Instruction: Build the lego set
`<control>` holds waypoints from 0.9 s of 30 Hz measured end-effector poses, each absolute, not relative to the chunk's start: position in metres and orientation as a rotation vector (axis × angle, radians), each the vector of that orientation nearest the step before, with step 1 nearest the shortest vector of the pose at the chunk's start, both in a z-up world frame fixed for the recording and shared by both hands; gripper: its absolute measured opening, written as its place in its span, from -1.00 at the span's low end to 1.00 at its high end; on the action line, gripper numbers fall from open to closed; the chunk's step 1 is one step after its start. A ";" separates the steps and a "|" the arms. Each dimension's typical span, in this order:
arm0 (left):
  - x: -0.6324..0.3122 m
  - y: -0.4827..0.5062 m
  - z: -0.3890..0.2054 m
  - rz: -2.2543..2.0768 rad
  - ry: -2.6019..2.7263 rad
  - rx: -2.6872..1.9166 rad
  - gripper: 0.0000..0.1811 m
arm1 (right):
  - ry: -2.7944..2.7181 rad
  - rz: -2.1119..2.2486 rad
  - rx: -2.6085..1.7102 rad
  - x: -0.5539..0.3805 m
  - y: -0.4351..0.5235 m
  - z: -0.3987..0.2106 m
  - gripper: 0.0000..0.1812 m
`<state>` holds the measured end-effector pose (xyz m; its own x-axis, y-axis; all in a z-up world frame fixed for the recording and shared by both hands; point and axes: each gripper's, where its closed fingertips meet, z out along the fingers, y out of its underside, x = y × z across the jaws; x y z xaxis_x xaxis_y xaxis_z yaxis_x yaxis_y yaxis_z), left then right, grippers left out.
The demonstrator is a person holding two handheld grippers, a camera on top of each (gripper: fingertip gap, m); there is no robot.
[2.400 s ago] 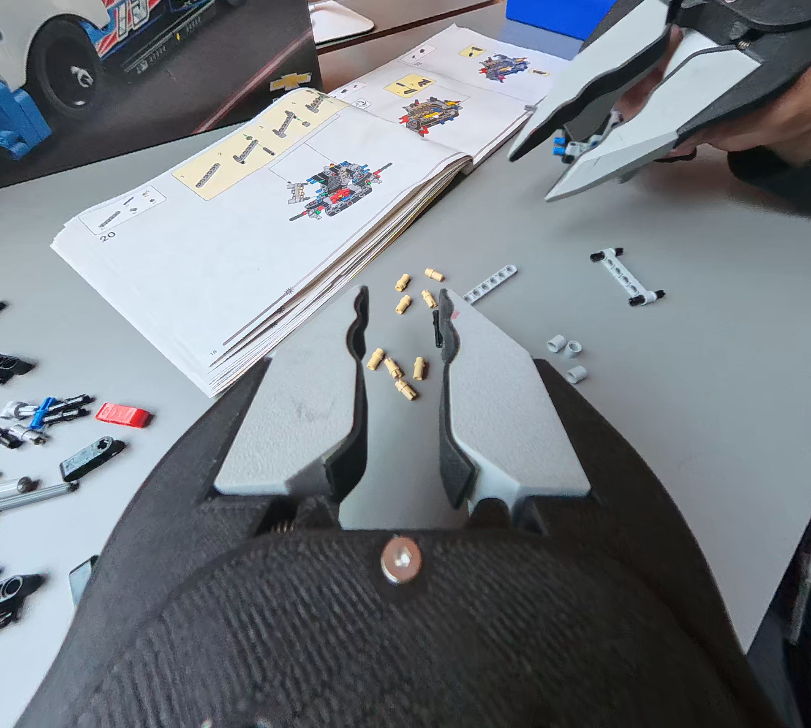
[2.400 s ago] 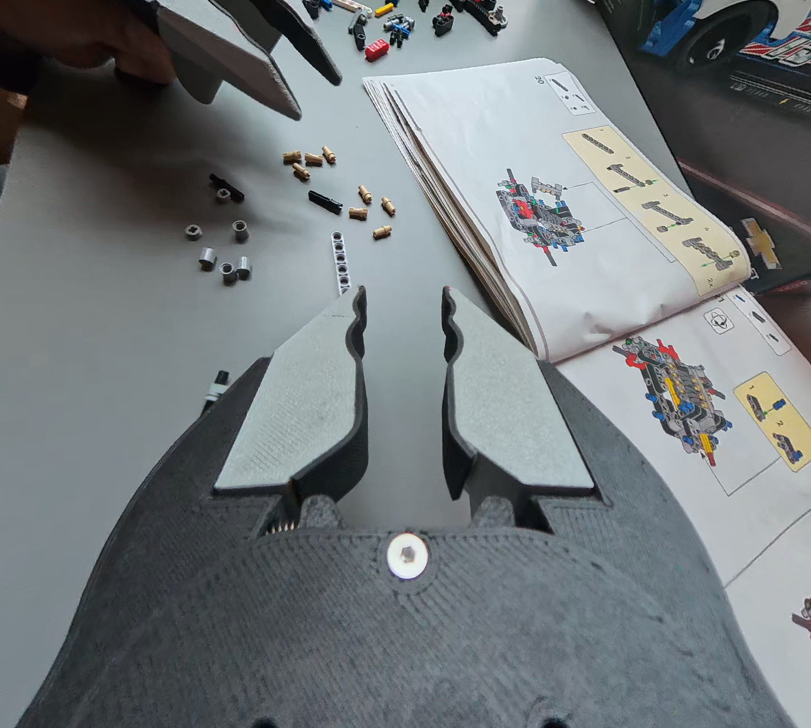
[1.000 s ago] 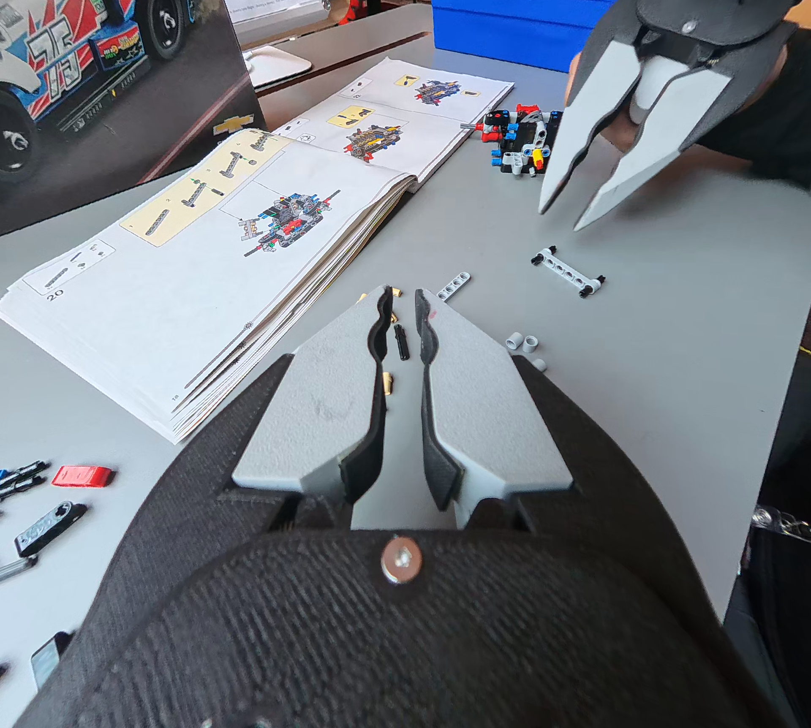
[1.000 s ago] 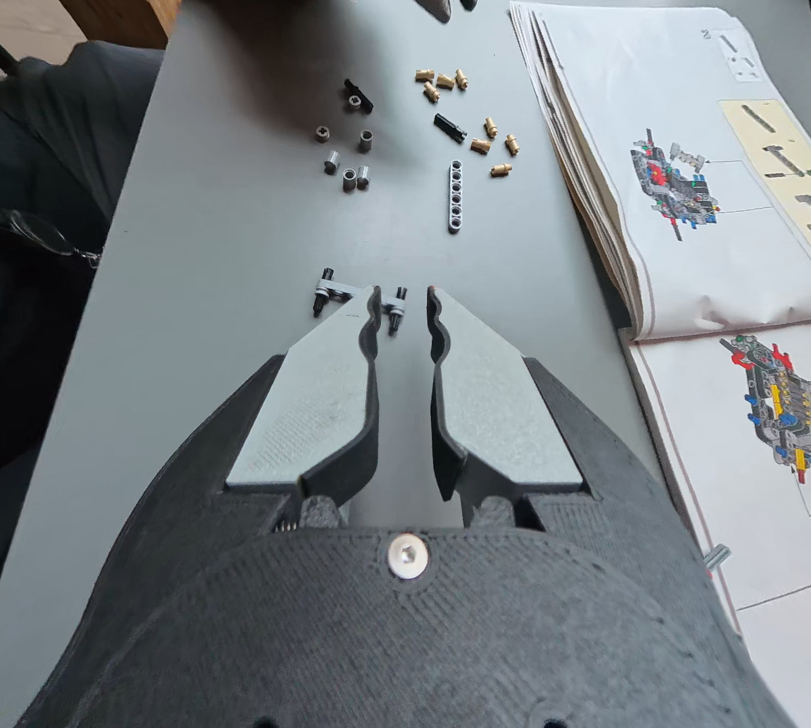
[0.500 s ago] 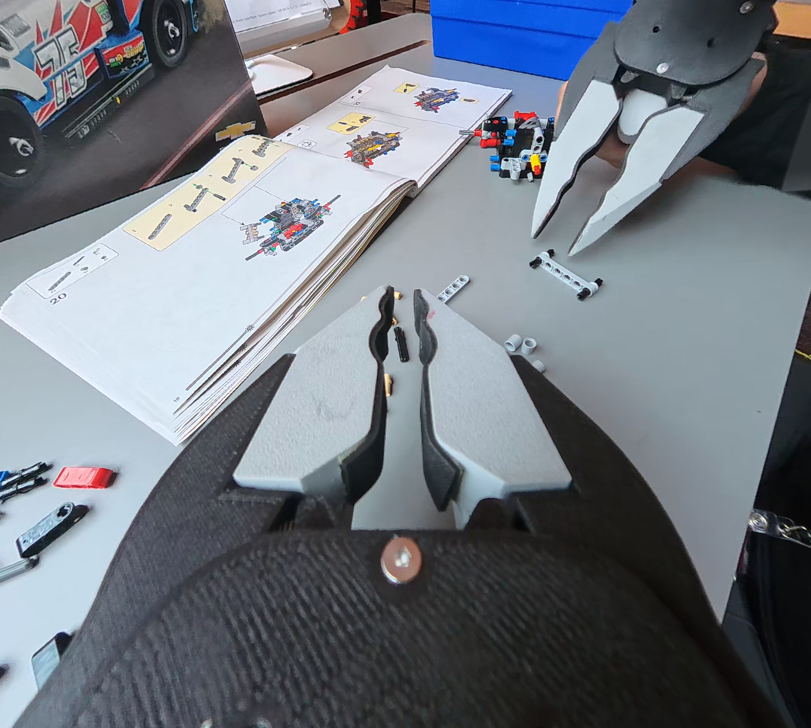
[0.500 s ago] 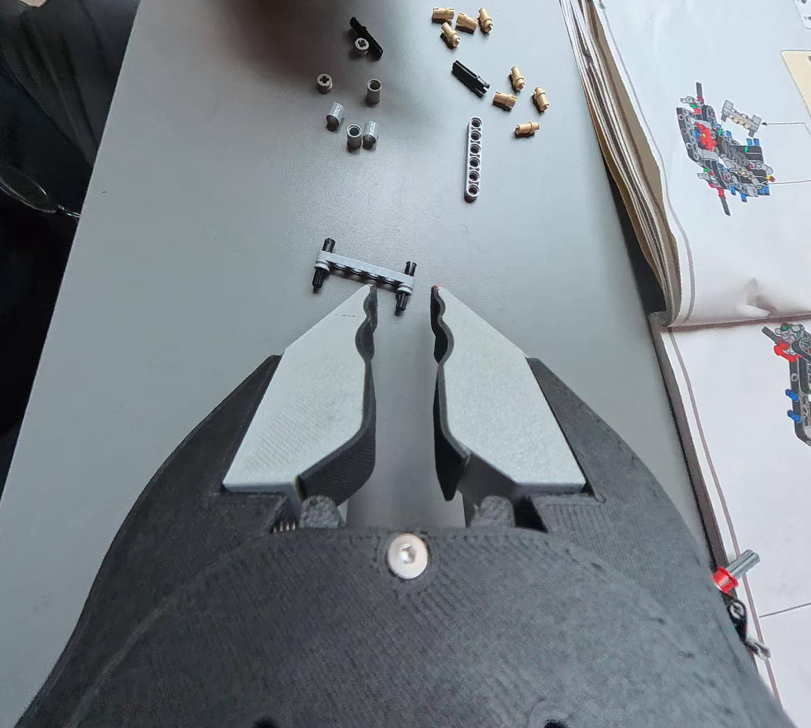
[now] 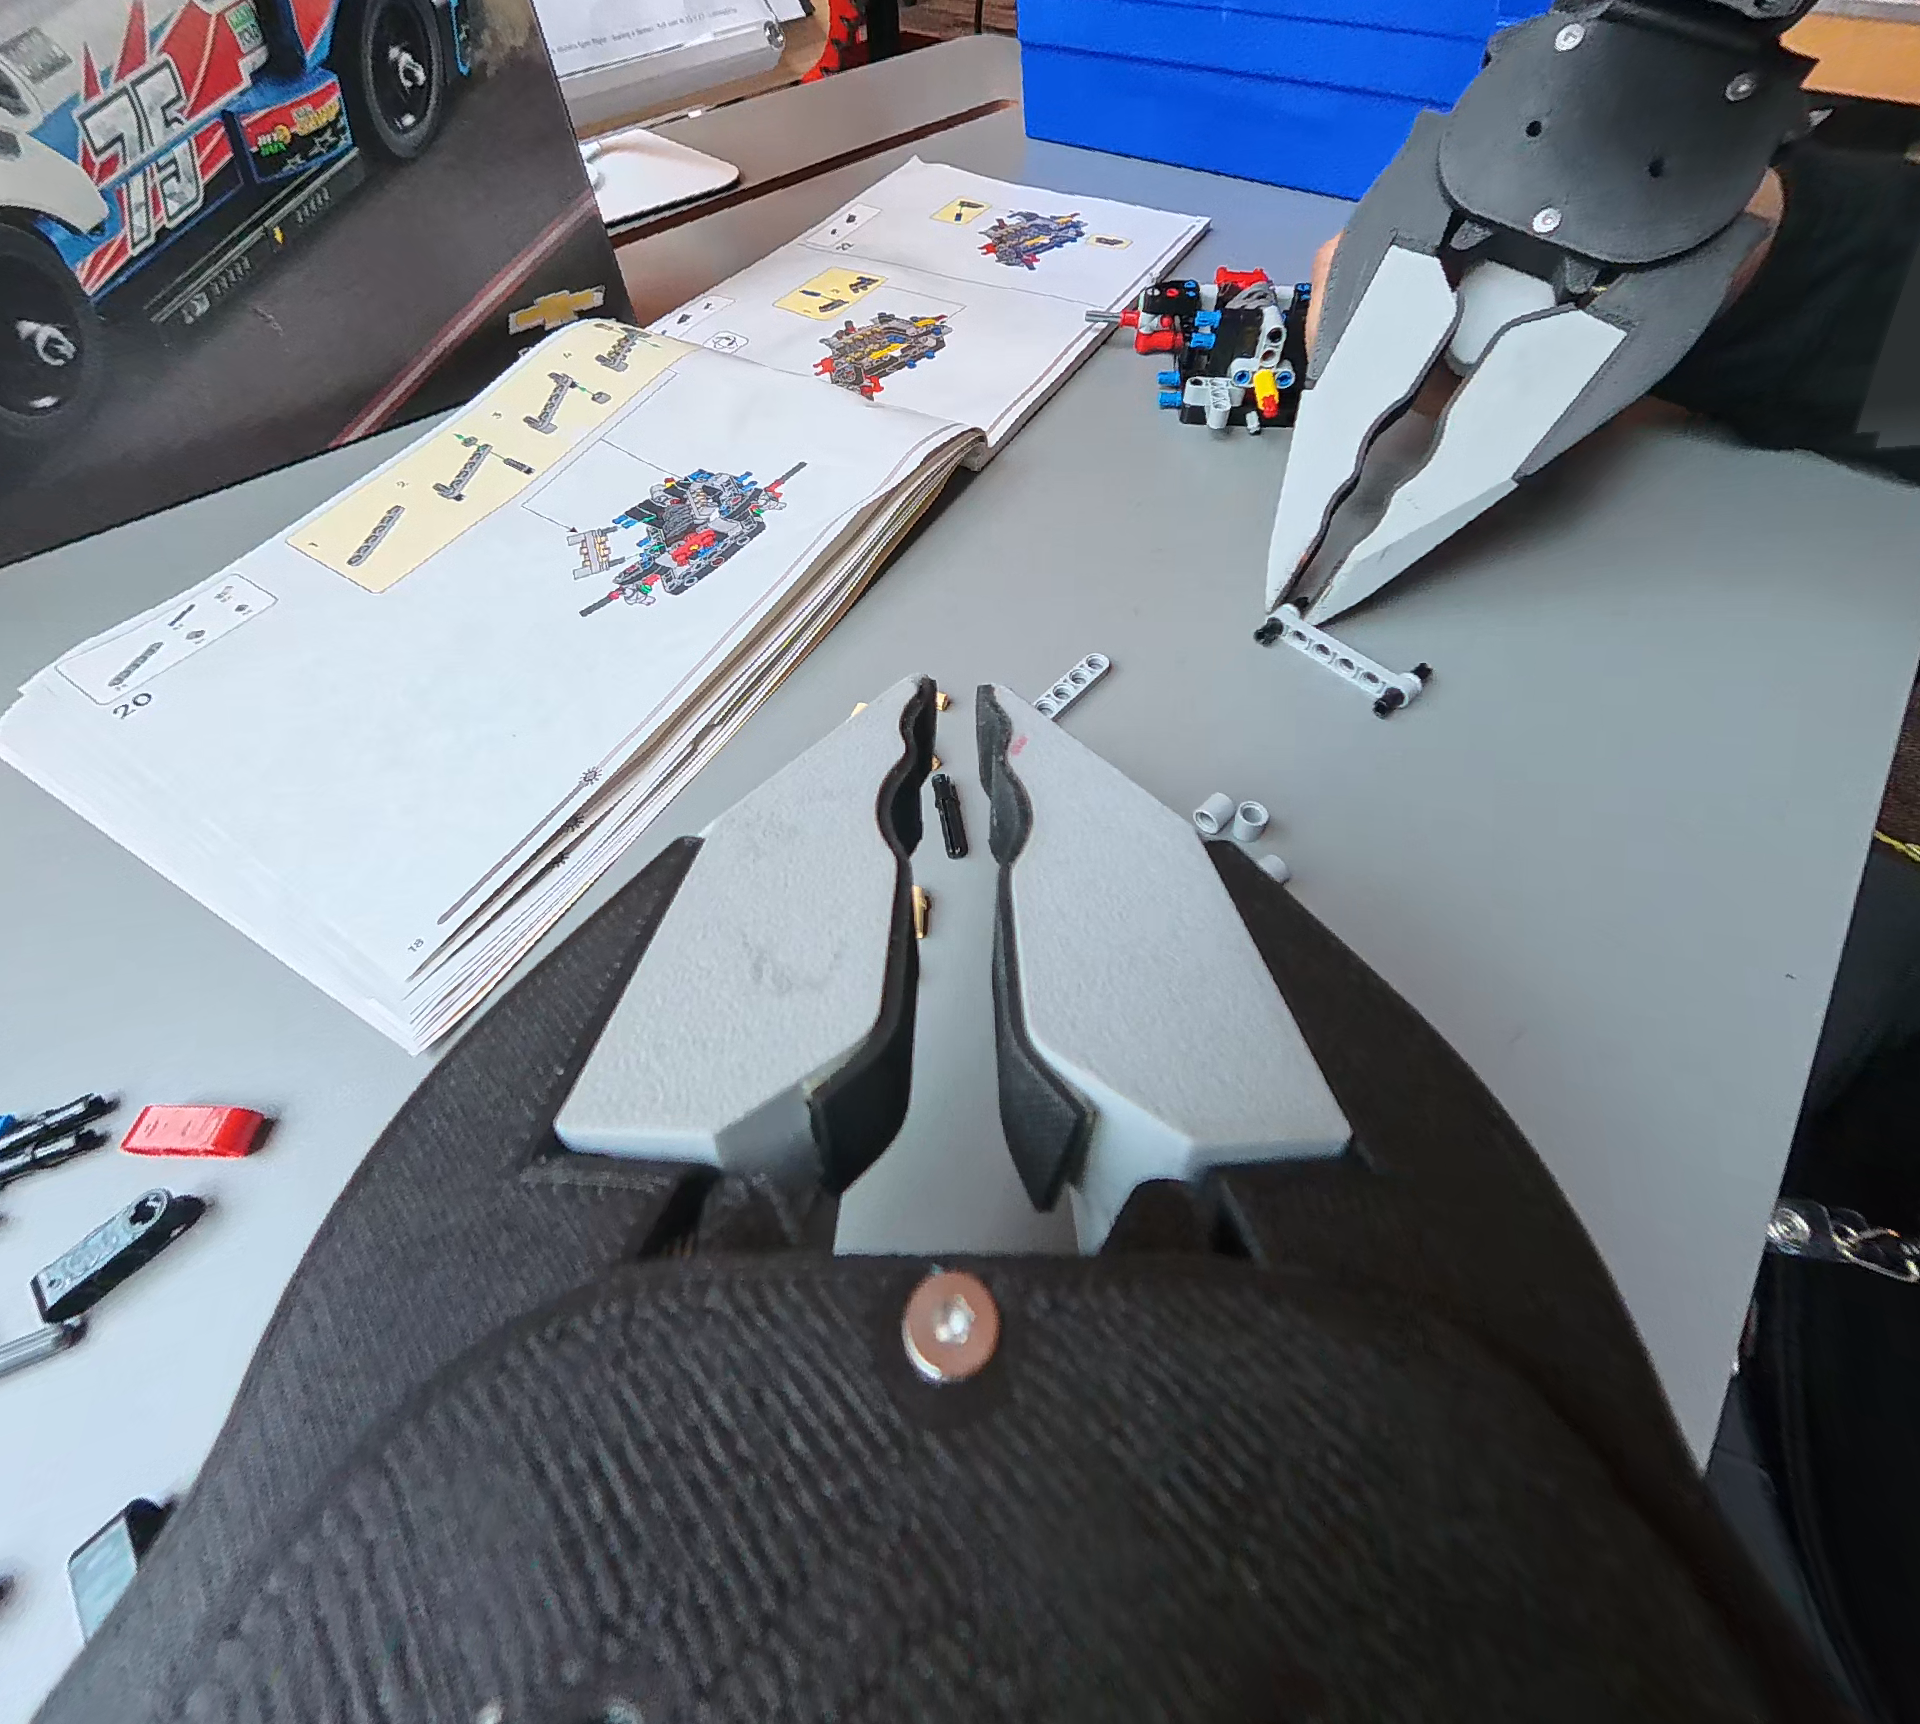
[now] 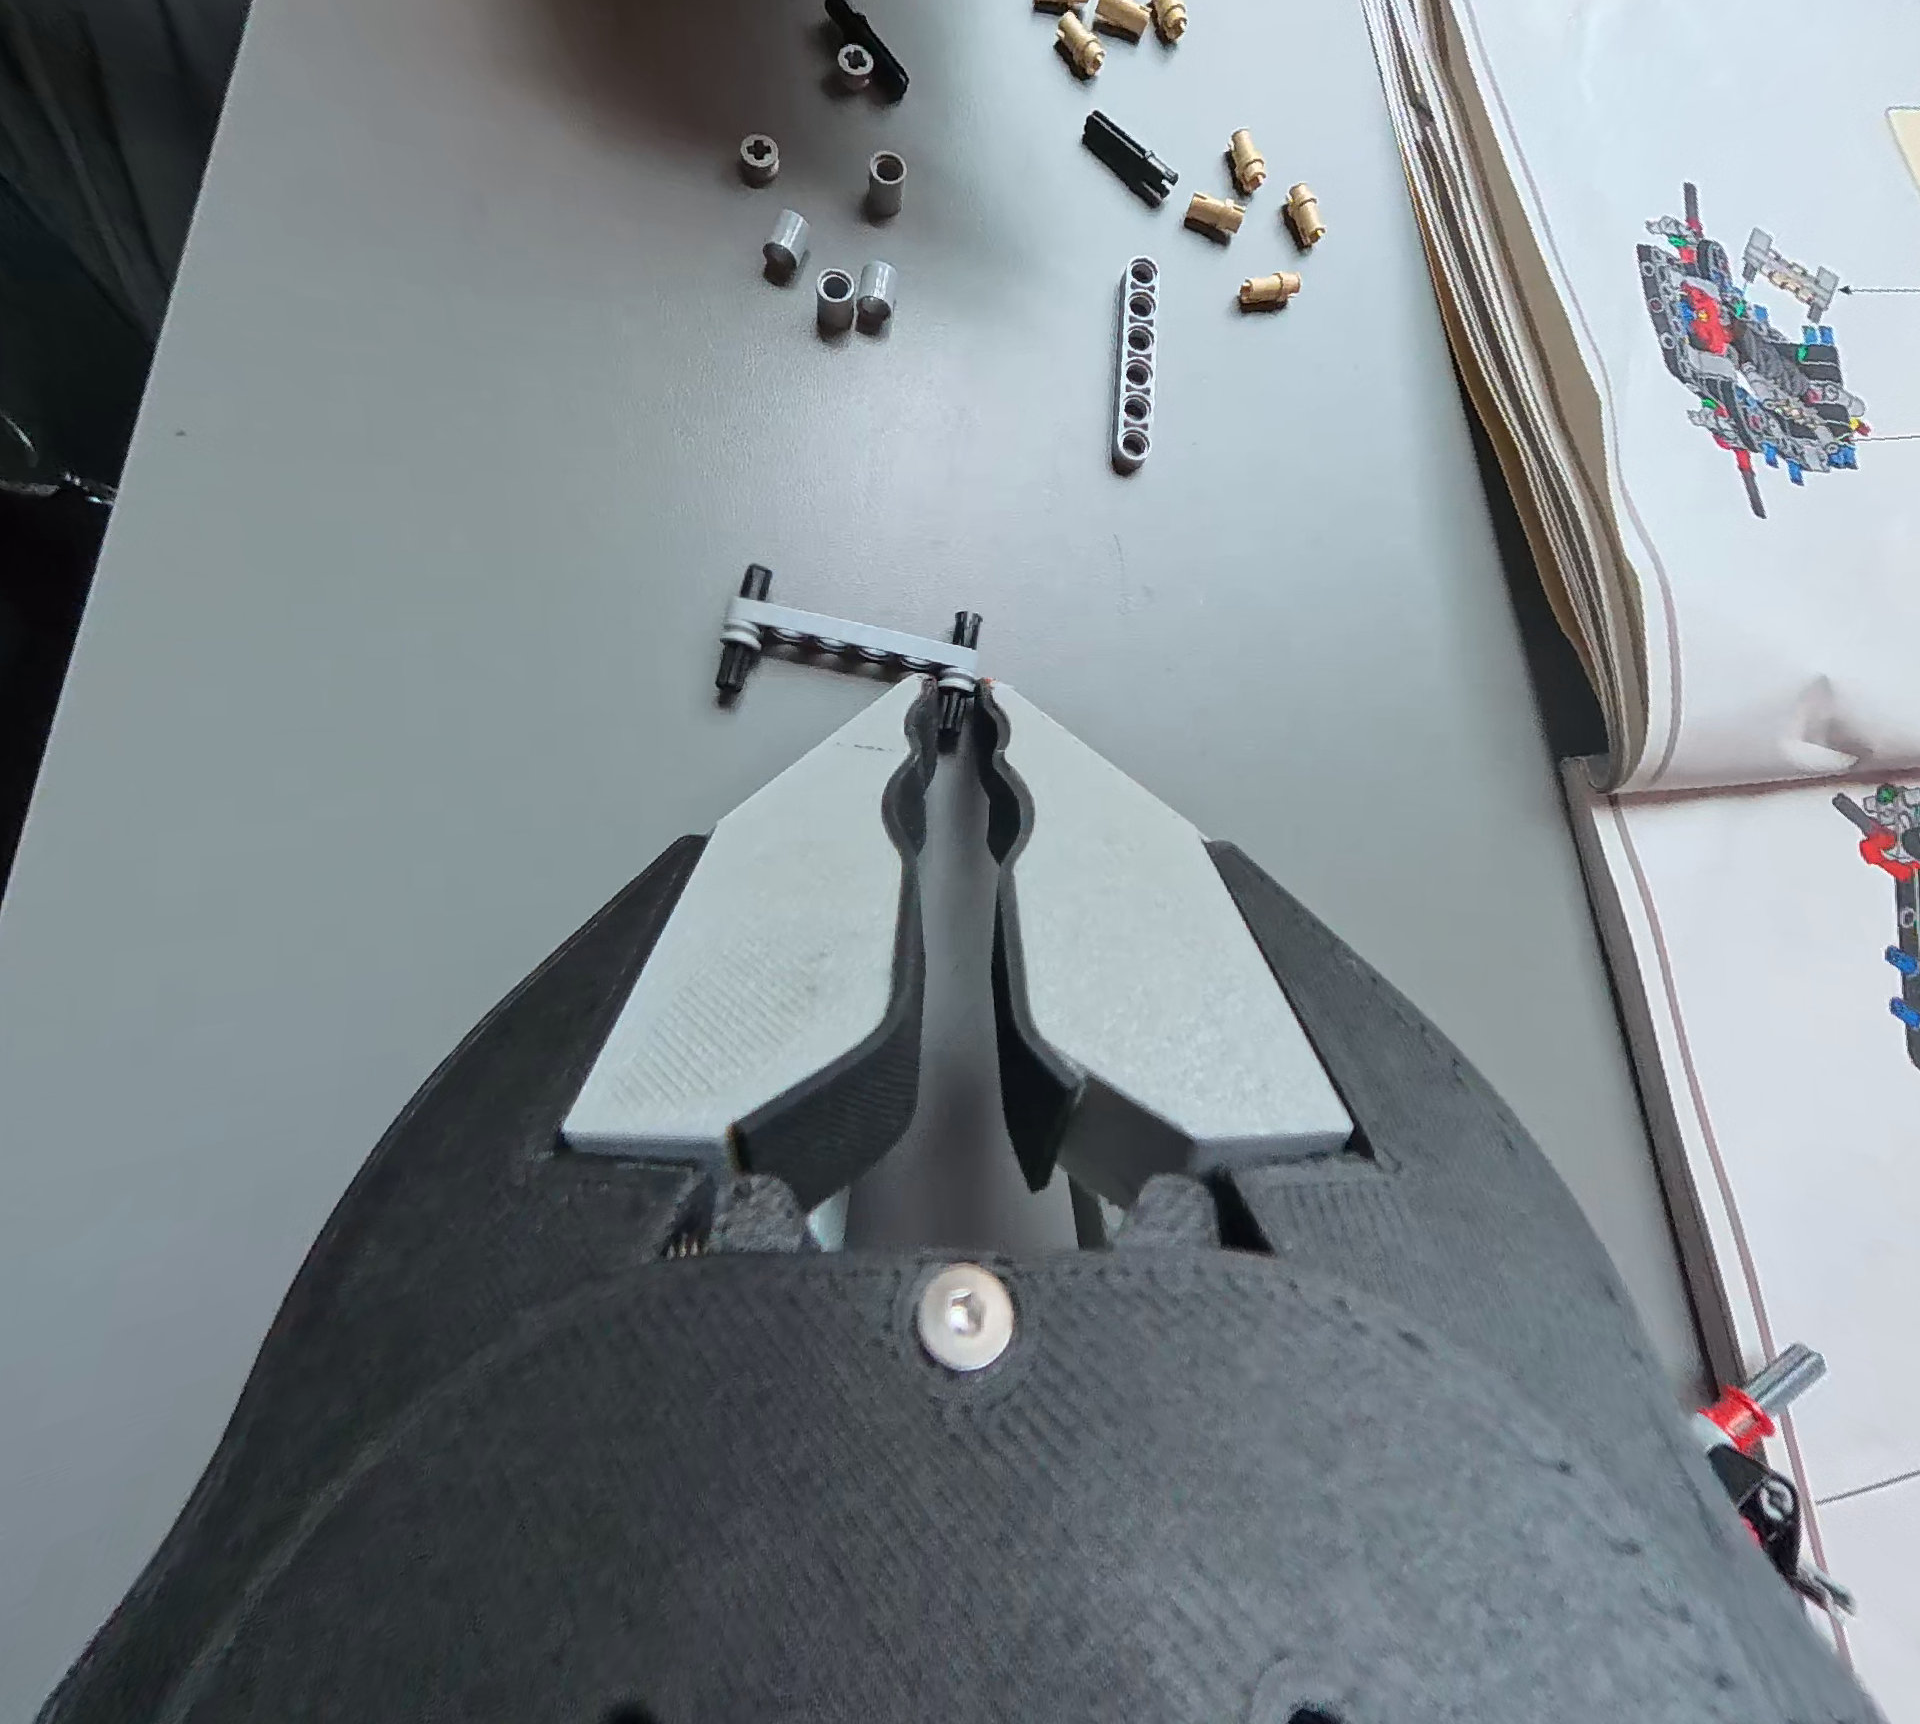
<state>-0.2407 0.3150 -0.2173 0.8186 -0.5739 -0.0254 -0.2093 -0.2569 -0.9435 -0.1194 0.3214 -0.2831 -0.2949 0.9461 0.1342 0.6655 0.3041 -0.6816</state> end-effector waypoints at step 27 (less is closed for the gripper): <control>-0.241 0.315 -0.217 -0.386 0.594 -1.828 -0.96 | -1.976 0.651 -1.461 -0.125 0.335 -0.283 -0.96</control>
